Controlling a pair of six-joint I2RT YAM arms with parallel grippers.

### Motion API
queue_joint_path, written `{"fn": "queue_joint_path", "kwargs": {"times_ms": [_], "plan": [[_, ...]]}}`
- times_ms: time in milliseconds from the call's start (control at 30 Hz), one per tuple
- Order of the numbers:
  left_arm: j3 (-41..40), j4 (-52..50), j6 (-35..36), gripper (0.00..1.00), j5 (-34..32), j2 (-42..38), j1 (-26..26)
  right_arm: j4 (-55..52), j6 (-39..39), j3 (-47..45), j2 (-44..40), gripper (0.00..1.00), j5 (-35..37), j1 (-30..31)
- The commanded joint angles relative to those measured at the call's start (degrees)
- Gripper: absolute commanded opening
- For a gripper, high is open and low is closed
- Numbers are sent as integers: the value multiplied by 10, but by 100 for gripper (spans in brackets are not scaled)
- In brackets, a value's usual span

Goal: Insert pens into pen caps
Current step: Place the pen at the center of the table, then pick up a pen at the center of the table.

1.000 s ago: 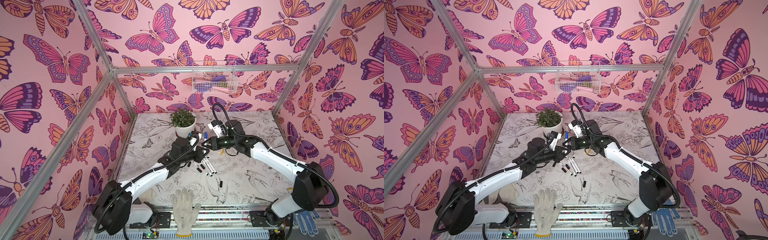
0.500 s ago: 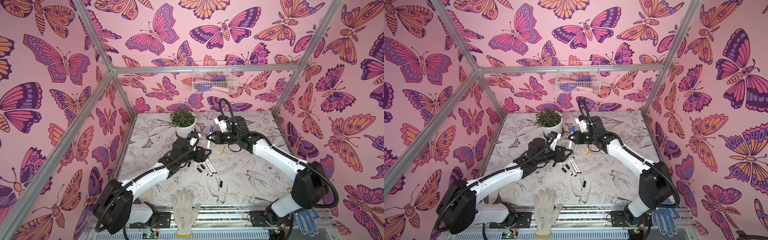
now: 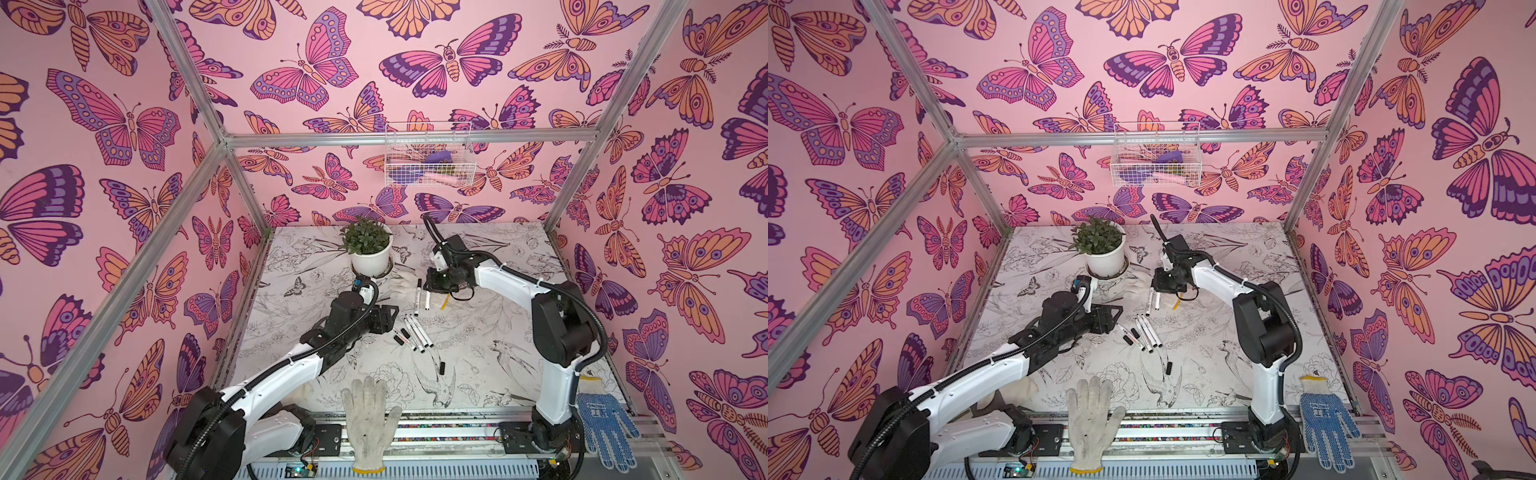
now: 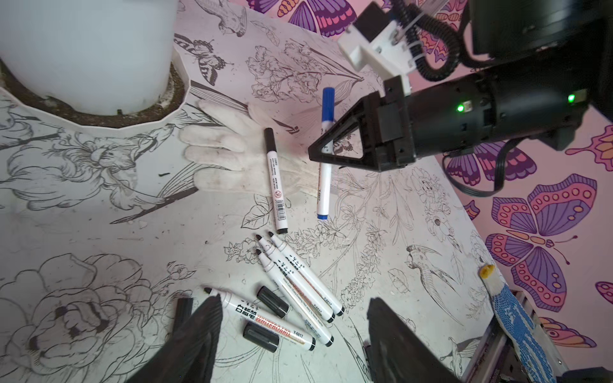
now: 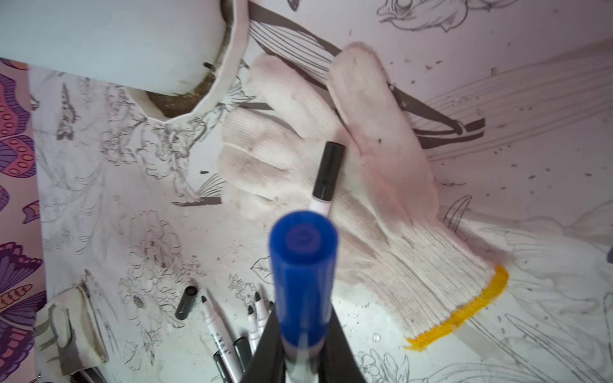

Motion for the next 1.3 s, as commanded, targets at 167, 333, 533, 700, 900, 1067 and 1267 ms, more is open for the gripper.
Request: {"fn": "queue_joint_path", "kwargs": {"times_ms": [167,333,533,700,900,1067,1267], "plan": [[4,-33,0,72,-23,-7,8,-63,-9,90,73,0,42,-5],[4,-35,-1,72,-24,-10,9,-65,1,109,99,0,32,-5],[1,-42,-2,72,-28,-17,10,-60,21,110,102,16,19,-9],[1,-53,8,72,-27,-21,10,-58,32,102,76,37,19,-11],[-11,-69,18,73,-30,-22,10,-45,33,71,8,60,27,-11],[-23,-69,3,73,-40,-17,10,-42,17,-3,-74,58,16,-1],[-23,-68,-30,71,-77,14,12,-87,-59,-73,-110,46,3,68]]}}
